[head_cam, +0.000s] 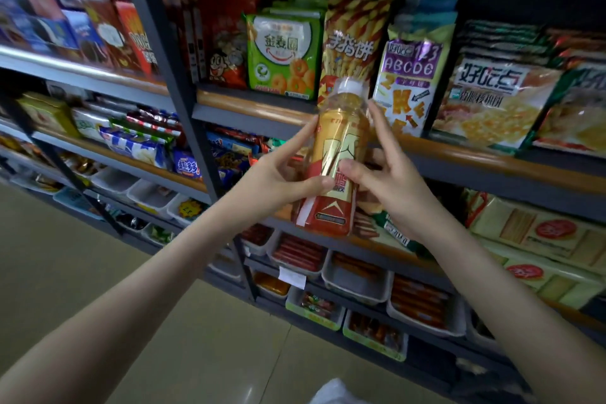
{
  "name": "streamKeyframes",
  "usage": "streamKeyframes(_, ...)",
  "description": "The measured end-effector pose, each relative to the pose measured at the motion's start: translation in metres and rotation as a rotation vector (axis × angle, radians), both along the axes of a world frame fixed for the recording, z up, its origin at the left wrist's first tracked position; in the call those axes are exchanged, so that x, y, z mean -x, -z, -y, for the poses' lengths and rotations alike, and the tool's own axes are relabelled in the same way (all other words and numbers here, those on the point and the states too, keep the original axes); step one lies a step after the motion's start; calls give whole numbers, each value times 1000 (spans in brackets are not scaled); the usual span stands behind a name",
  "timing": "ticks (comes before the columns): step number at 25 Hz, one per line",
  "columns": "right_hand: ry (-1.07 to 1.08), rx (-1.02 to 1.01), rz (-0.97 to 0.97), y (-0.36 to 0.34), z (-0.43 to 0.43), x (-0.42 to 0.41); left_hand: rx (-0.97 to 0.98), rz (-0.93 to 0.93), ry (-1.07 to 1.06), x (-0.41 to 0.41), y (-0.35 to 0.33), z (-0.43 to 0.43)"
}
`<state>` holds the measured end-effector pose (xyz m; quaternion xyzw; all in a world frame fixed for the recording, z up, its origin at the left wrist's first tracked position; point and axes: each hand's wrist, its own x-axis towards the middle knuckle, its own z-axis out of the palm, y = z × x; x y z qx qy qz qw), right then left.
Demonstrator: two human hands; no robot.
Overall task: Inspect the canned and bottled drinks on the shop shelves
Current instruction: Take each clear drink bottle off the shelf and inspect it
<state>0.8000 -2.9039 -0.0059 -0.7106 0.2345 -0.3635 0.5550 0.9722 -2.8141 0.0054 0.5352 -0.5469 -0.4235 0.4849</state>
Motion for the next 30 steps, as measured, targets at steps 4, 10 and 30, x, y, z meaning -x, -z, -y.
streamKeyframes(4, 78, 273, 96, -60, 4, 12, 223, 166, 82, 3, -56, 14)
streamKeyframes(10, 335, 583, 240, -168, 19, 71, 632, 366, 234, 43, -177, 64)
streamKeyframes(30, 992, 565, -312, -296, 136, 184, 1123, 1061, -667, 96, -249, 222)
